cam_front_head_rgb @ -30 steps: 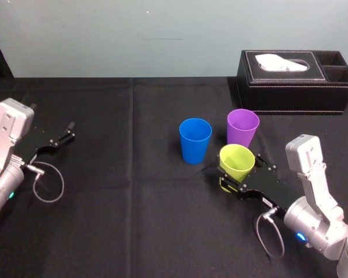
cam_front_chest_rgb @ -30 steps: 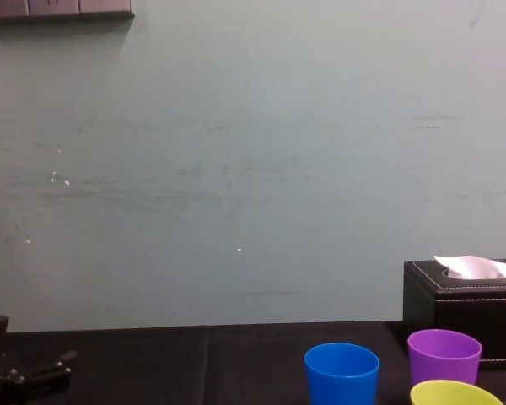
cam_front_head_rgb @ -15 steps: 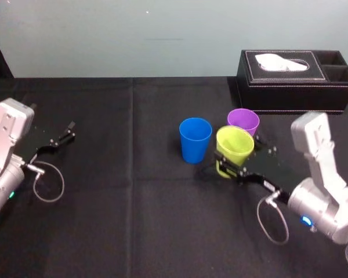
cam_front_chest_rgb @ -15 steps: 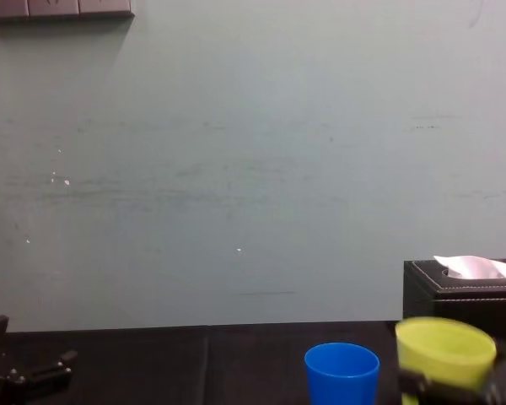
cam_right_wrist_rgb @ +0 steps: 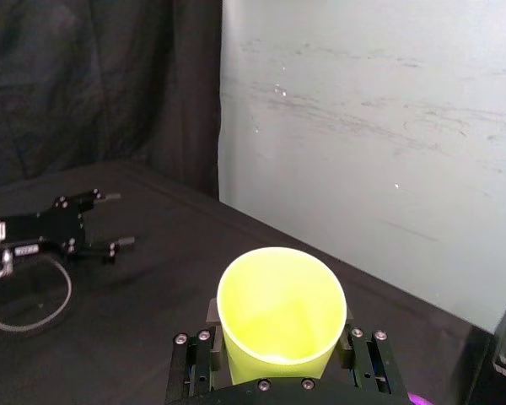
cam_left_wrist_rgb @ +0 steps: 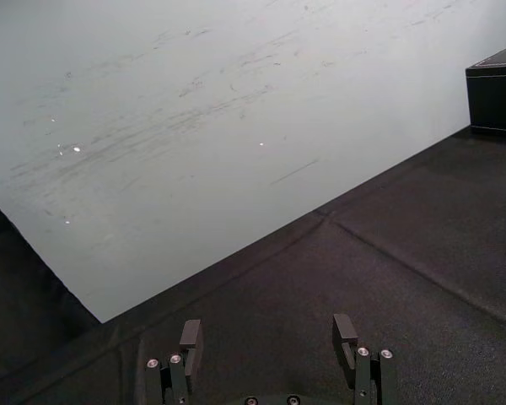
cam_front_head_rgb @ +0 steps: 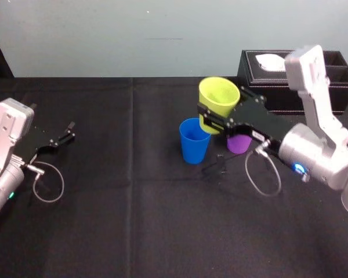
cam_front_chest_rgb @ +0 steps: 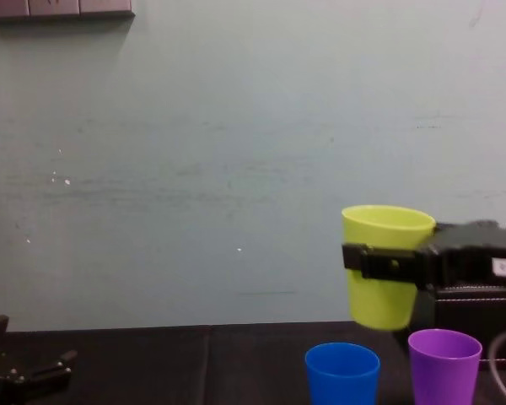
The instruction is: Stack the three plastic cups sequentially using one hand.
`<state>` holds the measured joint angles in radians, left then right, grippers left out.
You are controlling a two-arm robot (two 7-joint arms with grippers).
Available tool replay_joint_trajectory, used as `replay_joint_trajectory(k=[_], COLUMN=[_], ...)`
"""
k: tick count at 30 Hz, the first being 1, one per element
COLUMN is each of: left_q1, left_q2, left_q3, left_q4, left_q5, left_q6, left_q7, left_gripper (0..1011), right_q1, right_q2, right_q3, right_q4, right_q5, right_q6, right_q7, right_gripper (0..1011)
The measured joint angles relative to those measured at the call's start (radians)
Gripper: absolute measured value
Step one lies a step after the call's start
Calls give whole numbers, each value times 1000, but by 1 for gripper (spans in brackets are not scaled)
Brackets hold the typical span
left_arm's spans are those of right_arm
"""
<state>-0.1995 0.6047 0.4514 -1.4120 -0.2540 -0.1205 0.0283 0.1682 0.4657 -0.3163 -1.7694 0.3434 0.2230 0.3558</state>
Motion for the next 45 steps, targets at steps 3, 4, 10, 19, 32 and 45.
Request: replay_joint_trajectory(k=[3, 4, 10, 19, 32, 45], left_q1=[0, 0, 0, 0, 0, 0], left_q2=[0, 0, 0, 0, 0, 0], left_q3=[0, 0, 0, 0, 0, 0], left_q4=[0, 0, 0, 0, 0, 0], left_q5=[0, 0, 0, 0, 0, 0], left_q6=[0, 0, 0, 0, 0, 0], left_q7=[0, 0, 0, 0, 0, 0], left_gripper=[1011, 1011, 1011, 1011, 1011, 1011], right_q1=[45, 66, 118, 154, 161, 170], right_q2=[-16, -25, -50, -74, -80, -93], right_q3=[-12, -20, -43, -69, -93, -106], right_q4=[29, 52, 121, 206, 251, 308], right_q5=[3, 2, 1, -7, -22, -35], right_q6=[20, 24, 23, -13, -40, -61], right_q7=[5, 6, 12, 26, 38, 47], right_gripper=[737, 737, 737, 737, 737, 737])
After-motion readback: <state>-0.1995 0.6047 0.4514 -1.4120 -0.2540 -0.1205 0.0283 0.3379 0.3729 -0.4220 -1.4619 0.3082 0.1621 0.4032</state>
